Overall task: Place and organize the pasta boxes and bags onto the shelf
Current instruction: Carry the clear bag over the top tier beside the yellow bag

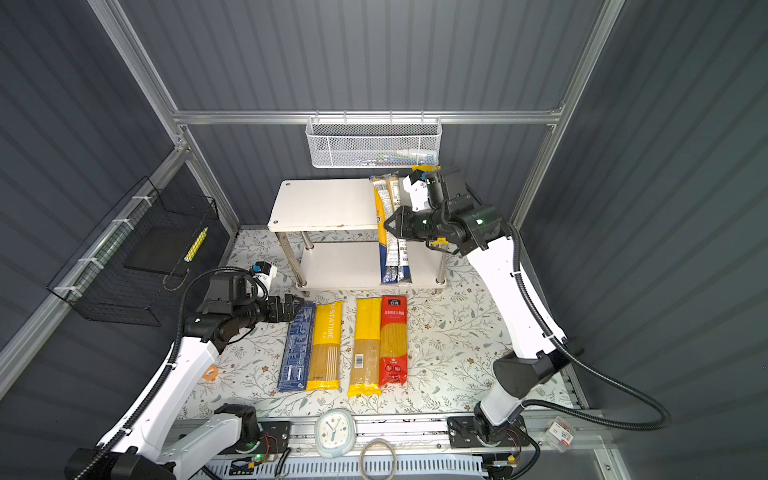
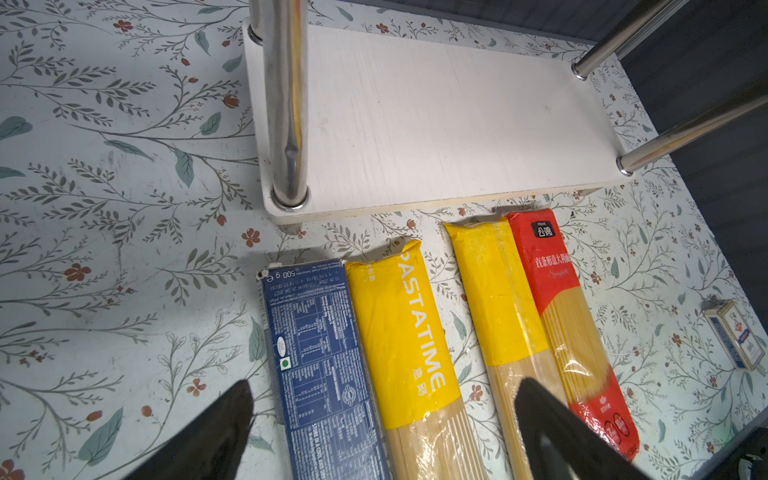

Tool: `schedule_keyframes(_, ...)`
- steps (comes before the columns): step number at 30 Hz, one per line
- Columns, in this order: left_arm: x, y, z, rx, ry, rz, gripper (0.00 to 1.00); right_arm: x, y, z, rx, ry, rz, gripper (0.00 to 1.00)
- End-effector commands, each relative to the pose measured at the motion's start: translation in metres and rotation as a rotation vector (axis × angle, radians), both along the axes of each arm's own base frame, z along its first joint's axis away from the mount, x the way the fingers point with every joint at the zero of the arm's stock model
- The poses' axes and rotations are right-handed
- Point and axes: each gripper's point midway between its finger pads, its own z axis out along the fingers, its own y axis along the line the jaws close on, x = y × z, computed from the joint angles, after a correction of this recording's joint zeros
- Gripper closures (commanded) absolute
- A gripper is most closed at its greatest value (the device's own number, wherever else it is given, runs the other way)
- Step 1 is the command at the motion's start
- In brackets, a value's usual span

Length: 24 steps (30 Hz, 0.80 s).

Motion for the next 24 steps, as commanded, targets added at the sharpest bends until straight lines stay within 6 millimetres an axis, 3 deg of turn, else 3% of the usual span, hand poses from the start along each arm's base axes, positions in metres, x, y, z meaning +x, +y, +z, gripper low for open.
schedule_keyframes(1, -0.001, -0.001, 0.014, 0.007, -0.03, -0.017, 0.01, 0.009, 0.003, 0.053, 0.086, -0.159, 0.038, 0.71)
schedule_keyframes(9, -0.003, -0.001, 0.016, 0.004, -0.037, -0.014, 0.01, 0.045, -0.001, 0.054, 0.117, -0.155, 0.019, 0.71)
schedule_keyframes(24, -0.003, -0.001, 0.016, 0.004, -0.039, -0.013, 0.01, 0.086, -0.016, 0.033, 0.132, -0.121, -0.023, 0.7)
